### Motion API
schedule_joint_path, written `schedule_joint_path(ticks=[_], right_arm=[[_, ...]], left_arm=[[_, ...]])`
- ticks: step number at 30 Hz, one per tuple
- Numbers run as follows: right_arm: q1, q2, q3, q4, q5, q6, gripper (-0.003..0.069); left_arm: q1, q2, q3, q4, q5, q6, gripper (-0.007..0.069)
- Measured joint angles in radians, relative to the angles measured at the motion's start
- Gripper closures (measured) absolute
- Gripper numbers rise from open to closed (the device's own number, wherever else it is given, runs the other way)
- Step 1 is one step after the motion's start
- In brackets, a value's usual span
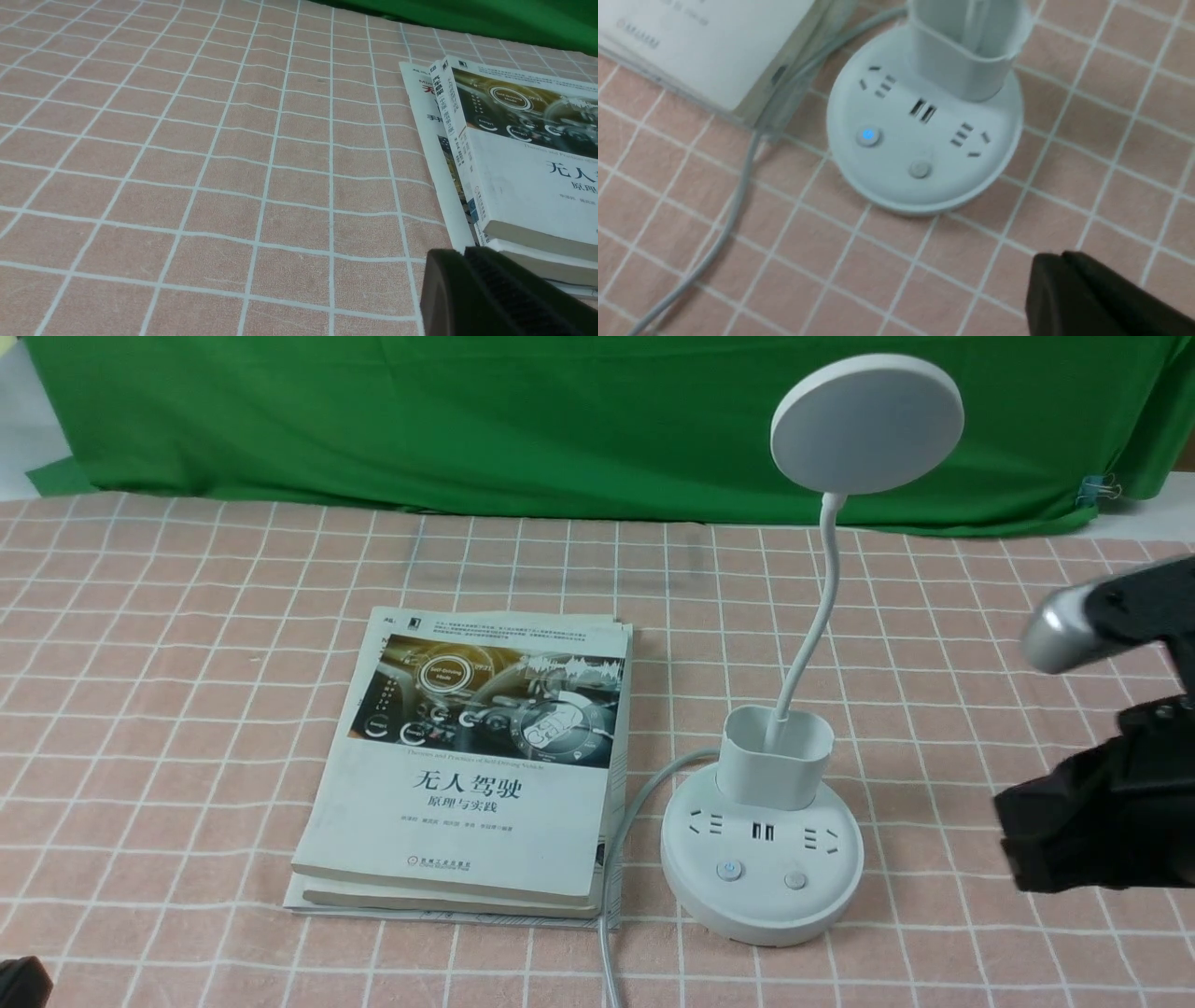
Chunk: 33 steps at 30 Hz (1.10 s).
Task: Turn off the table lamp on the pink coffee tablecloth by hand.
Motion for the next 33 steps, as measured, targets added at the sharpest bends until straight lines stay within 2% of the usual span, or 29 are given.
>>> schedule_joint_path(ticks=[5,7,9,11,15,19,23,33], right_arm=[[-0.207,-0.326,0.332,-0.008,-0.289,-0.054,0.0621],[-0.248,-0.397,0.405,-0.009,-0.354,-0.076,0.0621],[-0.339,-0.574,0.586,-0.010,-0.491,-0.096,0.0621],[-0.409,-0.733,0.711,-0.010,-0.544,-0.098,0.0621],[-0.455,-0.860,0.790,-0.010,-0.542,-0.099,0.0621],[-0.467,-0.993,0.796,-0.011,-0.416,-0.099,0.0620],[-0.466,-1.013,0.797,-0.011,-0.330,-0.099,0.0620],[-0.464,-1.014,0.797,-0.011,-0.320,-0.060,0.0613]], left_arm=[[0.000,0.000,0.000,0.000,0.000,0.000,0.0618],[0.000,0.000,0.000,0.000,0.000,0.000,0.0618],[0.000,0.000,0.000,0.000,0.000,0.000,0.0618],[0.000,0.000,0.000,0.000,0.000,0.000,0.0618],[0.000,0.000,0.000,0.000,0.000,0.000,0.0618],[0.000,0.000,0.000,0.000,0.000,0.000,0.0618],[0.000,0.000,0.000,0.000,0.001,0.000,0.0618],[0.000,0.000,0.000,0.000,0.000,0.000,0.0618]])
